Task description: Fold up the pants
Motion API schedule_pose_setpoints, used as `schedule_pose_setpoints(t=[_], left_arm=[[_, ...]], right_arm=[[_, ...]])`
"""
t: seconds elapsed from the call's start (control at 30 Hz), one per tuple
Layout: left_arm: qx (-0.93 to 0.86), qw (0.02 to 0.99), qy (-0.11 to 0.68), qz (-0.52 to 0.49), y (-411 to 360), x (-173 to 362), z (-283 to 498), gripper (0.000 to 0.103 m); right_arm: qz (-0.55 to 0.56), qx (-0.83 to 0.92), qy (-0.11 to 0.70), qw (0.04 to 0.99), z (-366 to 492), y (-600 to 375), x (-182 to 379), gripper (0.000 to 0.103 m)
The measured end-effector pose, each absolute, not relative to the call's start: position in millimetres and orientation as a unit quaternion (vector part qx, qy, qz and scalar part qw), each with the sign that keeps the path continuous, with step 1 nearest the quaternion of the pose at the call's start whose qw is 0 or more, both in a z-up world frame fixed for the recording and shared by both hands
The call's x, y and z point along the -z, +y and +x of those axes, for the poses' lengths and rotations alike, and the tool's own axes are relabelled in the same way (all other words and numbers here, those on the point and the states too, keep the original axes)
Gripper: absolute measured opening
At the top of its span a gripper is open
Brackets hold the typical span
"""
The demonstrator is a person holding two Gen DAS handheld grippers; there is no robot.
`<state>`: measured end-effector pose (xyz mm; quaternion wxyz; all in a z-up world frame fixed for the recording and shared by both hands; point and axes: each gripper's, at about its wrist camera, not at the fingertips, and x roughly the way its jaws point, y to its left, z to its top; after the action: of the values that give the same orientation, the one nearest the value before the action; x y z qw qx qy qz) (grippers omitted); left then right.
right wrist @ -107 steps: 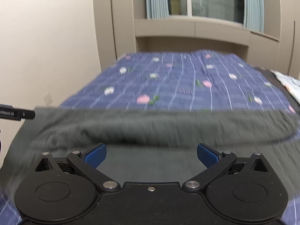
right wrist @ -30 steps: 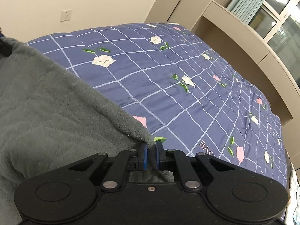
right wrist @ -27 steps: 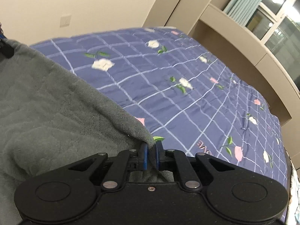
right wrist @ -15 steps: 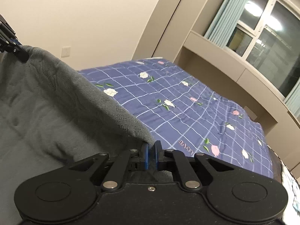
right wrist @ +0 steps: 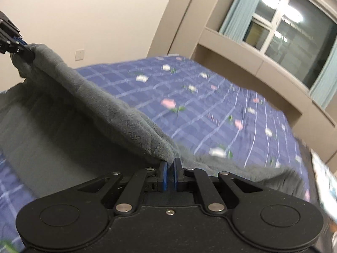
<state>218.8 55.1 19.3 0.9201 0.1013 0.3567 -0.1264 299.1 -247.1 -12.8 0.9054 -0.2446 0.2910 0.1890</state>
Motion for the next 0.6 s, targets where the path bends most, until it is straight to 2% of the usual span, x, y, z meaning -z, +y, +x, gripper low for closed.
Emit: schedule_pose_setpoints(t=[0.27, 0.47, 0.5, 0.6], left_arm=[[0.115, 0.905, 0.394, 0.115, 41.7, 17.0, 189.4, 0.008], [0.110, 0.908, 0.385, 0.123, 44.3, 13.3, 175.6, 0.008], [0.112, 0.907, 0.386, 0.126, 44.3, 14.3, 173.9, 0.008], [0.113, 0.901, 0.395, 0.141, 40.4, 29.3, 164.4, 0.007]], right_arm=[[-0.208, -0.168, 0.311, 0.912, 262.6, -249.8, 53.6, 0.005], [-0.200, -0.164, 0.299, 0.919, 245.3, -251.5, 47.2, 0.004], [-0.201, -0.165, 0.299, 0.918, 240.9, -252.4, 46.4, 0.000], [-0.201, -0.163, 0.312, 0.914, 231.8, -257.0, 51.3, 0.000]])
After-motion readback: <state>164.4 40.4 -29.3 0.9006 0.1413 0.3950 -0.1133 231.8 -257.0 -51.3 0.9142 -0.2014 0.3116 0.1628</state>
